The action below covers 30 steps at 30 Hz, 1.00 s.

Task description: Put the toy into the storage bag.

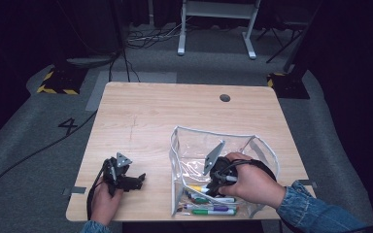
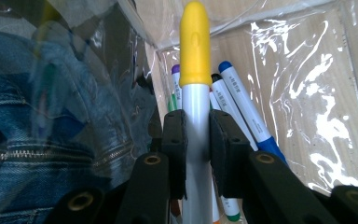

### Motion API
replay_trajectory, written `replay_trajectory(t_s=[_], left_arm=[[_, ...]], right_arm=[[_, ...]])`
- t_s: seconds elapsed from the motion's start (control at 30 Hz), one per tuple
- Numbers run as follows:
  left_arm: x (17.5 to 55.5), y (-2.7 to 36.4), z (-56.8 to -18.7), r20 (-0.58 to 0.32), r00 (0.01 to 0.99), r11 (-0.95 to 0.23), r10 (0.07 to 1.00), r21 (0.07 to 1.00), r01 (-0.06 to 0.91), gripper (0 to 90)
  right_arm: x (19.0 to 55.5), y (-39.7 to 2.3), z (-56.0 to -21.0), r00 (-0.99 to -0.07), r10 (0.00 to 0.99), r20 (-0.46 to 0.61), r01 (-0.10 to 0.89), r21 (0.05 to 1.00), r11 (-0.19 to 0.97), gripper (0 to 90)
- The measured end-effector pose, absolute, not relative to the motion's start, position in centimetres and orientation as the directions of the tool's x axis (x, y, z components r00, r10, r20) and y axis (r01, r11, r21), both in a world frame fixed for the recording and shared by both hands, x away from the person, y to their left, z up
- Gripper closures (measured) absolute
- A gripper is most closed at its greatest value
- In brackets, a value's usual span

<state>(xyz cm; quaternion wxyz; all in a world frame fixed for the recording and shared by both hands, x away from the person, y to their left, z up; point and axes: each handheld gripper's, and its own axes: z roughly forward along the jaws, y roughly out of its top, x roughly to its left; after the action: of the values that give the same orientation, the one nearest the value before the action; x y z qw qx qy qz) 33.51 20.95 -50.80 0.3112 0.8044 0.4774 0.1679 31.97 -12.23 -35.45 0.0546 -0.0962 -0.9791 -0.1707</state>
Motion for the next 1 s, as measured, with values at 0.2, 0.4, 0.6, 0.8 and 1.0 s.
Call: replay_trajectory(t_s=[0.2,0.4,0.6,0.8,1.0], left_arm=[[33.5,21.0,-50.8,-0.028,0.488,-0.351,0.872,0.66,0.664,0.0],[33.5,21.0,-50.8,-0.027,0.488,-0.351,0.873,0.661,0.664,0.0],[33.5,21.0,-50.8,-0.027,0.488,-0.351,0.872,0.66,0.664,0.0],[33.5,20.9,-50.8,-0.027,0.488,-0.35,0.873,0.661,0.664,0.0],[33.5,20.9,-50.8,-0.025,0.485,-0.348,0.874,0.664,0.662,0.0]], right_arm=[[32.0,-11.8,-36.8,-0.976,0.158,0.148,0.193,0.262,0.945,76.9],[32.2,-11.8,-38.2,-0.977,0.147,0.155,0.178,0.207,0.962,75.3],[32.5,-11.9,-37.8,-0.987,0.146,0.061,0.157,0.261,0.952,52.8],[33.0,-12.7,-35.5,-0.975,0.219,0.036,0.216,0.385,0.897,47.2],[33.3,-14.2,-33.1,-0.957,0.29,0.028,0.265,0.498,0.826,46.2]])
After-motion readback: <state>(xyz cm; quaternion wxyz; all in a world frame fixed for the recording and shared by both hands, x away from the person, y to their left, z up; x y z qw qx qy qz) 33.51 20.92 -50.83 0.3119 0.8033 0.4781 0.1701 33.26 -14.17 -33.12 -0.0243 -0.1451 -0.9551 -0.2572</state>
